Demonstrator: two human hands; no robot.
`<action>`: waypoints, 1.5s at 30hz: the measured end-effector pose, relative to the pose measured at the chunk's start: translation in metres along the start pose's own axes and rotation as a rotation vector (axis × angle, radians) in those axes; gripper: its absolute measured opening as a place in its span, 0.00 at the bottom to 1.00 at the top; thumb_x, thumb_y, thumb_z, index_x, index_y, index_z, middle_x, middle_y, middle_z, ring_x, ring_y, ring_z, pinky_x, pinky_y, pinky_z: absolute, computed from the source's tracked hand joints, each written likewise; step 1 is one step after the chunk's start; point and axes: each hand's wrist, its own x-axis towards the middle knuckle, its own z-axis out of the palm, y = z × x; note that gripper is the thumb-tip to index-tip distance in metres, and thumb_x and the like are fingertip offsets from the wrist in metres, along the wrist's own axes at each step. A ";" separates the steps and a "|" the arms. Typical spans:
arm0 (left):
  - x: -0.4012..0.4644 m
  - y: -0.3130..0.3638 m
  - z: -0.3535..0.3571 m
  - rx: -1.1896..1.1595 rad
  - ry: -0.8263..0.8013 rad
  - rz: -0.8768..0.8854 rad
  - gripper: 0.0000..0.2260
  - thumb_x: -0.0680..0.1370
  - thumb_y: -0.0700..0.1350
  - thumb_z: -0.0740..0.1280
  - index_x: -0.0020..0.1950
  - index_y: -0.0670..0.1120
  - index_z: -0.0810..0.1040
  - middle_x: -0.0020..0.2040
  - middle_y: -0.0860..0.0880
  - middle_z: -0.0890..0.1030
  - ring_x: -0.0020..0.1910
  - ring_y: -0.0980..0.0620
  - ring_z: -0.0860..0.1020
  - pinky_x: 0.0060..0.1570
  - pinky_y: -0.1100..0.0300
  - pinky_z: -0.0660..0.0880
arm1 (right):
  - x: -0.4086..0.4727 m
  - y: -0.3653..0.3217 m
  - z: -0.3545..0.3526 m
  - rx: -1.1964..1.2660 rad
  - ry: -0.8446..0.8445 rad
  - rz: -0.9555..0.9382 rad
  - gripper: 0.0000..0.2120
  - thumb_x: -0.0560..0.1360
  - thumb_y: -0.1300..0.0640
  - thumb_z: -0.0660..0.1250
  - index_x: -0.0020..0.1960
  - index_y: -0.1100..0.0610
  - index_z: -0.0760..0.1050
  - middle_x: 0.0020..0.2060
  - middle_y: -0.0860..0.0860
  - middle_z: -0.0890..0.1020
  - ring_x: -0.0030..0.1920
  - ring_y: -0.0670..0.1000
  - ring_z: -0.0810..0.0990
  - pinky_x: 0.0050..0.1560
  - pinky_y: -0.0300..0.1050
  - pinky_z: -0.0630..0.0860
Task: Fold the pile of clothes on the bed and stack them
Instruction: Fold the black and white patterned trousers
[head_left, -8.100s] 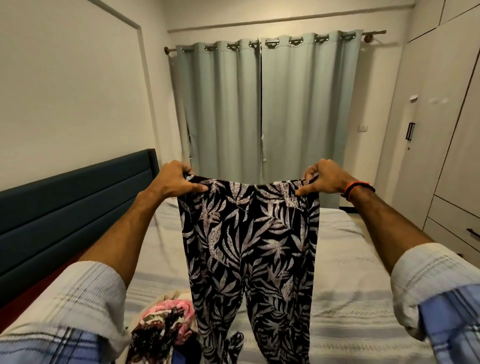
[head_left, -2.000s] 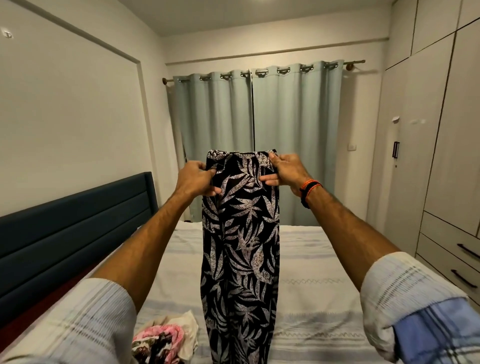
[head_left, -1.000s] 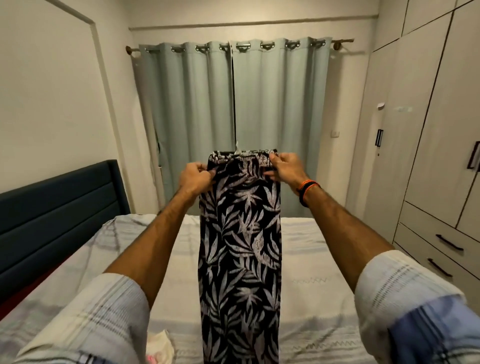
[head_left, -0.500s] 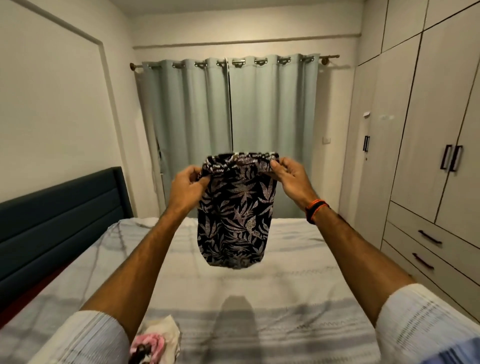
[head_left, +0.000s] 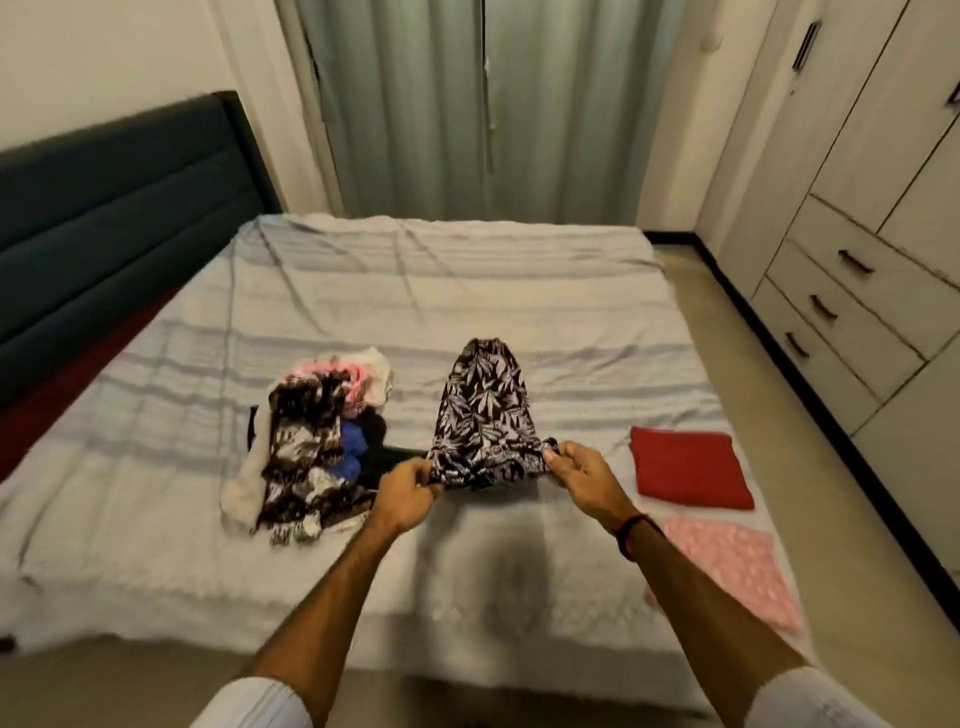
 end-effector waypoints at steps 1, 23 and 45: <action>-0.016 -0.018 0.014 0.026 -0.036 -0.023 0.03 0.73 0.39 0.71 0.41 0.45 0.77 0.43 0.45 0.83 0.48 0.44 0.81 0.47 0.54 0.75 | -0.019 0.021 0.010 -0.009 -0.010 0.030 0.21 0.70 0.34 0.63 0.34 0.51 0.70 0.30 0.48 0.73 0.35 0.51 0.74 0.43 0.58 0.73; -0.144 -0.117 0.092 0.090 -0.180 -0.140 0.07 0.77 0.40 0.69 0.54 0.43 0.80 0.54 0.45 0.83 0.55 0.48 0.79 0.51 0.65 0.68 | -0.175 0.104 0.081 -0.029 -0.029 0.391 0.08 0.81 0.53 0.64 0.43 0.53 0.75 0.41 0.50 0.82 0.51 0.60 0.83 0.58 0.62 0.78; -0.078 -0.102 0.114 -0.057 -0.172 -0.325 0.09 0.75 0.37 0.71 0.39 0.49 0.76 0.45 0.46 0.83 0.45 0.45 0.82 0.51 0.49 0.81 | -0.099 0.138 0.058 -0.059 -0.119 0.406 0.17 0.76 0.41 0.64 0.43 0.54 0.79 0.44 0.56 0.86 0.46 0.58 0.85 0.51 0.63 0.81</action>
